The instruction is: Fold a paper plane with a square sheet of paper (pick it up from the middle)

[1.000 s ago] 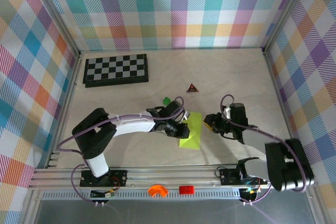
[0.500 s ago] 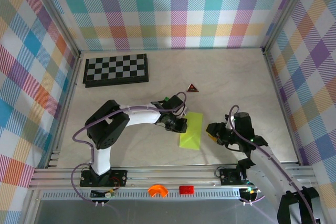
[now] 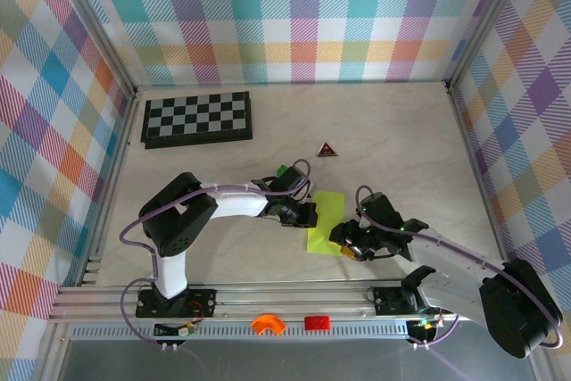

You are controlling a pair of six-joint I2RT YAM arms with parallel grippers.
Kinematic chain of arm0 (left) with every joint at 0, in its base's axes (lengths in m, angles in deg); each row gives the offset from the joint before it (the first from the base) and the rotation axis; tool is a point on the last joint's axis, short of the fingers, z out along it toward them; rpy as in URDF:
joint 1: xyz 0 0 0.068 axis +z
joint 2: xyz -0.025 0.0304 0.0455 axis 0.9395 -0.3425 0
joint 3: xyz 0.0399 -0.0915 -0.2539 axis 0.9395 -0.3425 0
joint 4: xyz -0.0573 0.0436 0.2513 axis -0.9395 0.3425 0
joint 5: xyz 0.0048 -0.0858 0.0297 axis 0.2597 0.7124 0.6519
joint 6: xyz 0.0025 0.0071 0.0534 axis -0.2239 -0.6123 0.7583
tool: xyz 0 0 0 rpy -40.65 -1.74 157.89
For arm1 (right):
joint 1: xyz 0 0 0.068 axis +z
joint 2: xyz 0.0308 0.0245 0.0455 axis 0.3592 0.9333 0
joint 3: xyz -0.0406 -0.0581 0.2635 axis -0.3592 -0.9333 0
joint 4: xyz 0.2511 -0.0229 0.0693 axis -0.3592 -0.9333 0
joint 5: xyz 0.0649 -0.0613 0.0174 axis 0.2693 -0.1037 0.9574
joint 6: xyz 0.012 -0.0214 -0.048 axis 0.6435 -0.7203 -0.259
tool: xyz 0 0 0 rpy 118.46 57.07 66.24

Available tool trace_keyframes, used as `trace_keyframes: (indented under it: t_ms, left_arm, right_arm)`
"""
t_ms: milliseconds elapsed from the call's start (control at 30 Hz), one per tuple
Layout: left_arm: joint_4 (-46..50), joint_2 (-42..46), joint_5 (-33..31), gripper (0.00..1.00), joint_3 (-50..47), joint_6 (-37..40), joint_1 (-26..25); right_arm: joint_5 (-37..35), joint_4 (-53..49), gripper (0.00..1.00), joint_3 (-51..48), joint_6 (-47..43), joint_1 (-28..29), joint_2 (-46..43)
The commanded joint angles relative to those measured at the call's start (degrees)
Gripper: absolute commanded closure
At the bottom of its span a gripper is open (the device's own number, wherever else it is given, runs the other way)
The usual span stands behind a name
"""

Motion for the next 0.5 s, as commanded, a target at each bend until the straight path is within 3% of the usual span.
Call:
trace_keyframes:
  t_ms: [0, 333, 467]
  left_arm:
    - [3.0, 0.1, -1.2, 0.94, -1.8, -1.8, -1.1]
    - [3.2, 0.3, -0.8, 0.94, -2.0, -1.8, -1.2]
    - [2.9, 0.5, -0.9, 0.94, -2.6, -1.8, -1.3]
  right_arm:
    - [-1.3, 2.8, 0.48, 0.9, 2.3, 0.7, 1.7]
    - [-1.3, 9.6, 0.45, 1.9, 3.4, 0.7, 10.8]
    - [-3.2, 12.8, 0.39, 2.3, 3.5, 0.4, 10.6]
